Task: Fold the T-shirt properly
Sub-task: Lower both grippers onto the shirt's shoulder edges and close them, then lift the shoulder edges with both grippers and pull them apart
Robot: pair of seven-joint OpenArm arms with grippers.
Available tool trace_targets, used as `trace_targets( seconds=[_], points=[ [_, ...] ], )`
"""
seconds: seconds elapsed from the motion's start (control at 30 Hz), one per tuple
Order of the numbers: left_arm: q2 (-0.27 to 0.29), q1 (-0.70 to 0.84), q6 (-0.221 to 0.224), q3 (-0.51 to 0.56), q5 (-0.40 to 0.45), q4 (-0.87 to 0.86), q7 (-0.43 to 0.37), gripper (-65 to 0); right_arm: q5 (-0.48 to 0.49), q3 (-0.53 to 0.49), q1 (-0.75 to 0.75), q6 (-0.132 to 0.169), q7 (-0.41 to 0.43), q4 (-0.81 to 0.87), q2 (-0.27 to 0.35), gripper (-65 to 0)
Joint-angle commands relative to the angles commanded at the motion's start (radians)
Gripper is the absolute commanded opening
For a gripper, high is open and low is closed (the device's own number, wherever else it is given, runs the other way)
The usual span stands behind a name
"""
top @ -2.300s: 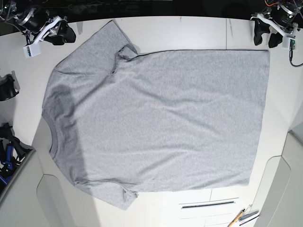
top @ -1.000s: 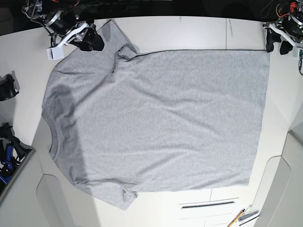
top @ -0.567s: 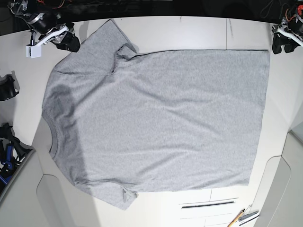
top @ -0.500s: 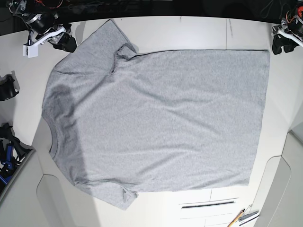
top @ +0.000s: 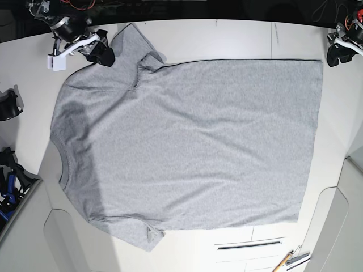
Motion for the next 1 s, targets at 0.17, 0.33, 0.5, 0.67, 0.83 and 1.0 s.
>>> trace_targets(
  seconds=[0.17,0.33,0.5,0.67,0.83,1.0],
  points=[
    [0.0,-0.002,0.0,0.0,-0.005,0.0,0.0,-26.1,-0.008,-0.021,0.024,0.0,0.0,0.0,-0.016,-37.0],
    [0.0,-0.017,-0.003,0.008,-0.004,0.0,0.0,-26.1,-0.008,-0.023,0.026,0.003,0.004,0.0,-0.016,-37.0],
    [-0.001,-0.066,0.0,0.017,0.009,-0.006,0.027,-26.1,-0.008,-0.023,0.026,0.008,0.003,0.0,-0.013,-37.0],
    [-0.002,-0.068,0.008,0.092,0.019,-0.017,0.027,-26.1,-0.008,-0.023,0.026,0.008,0.007,0.0,-0.013,-37.0],
    [-0.003,-0.068,0.008,0.155,0.035,-0.017,0.034,-26.1,-0.011,-0.023,0.026,0.008,0.011,0.0,-0.013,-37.0],
    [-0.002,-0.068,-0.028,0.218,0.036,-0.017,0.067,-26.1,0.0,-0.023,0.026,0.024,0.011,0.0,-0.013,-37.0]
  ],
)
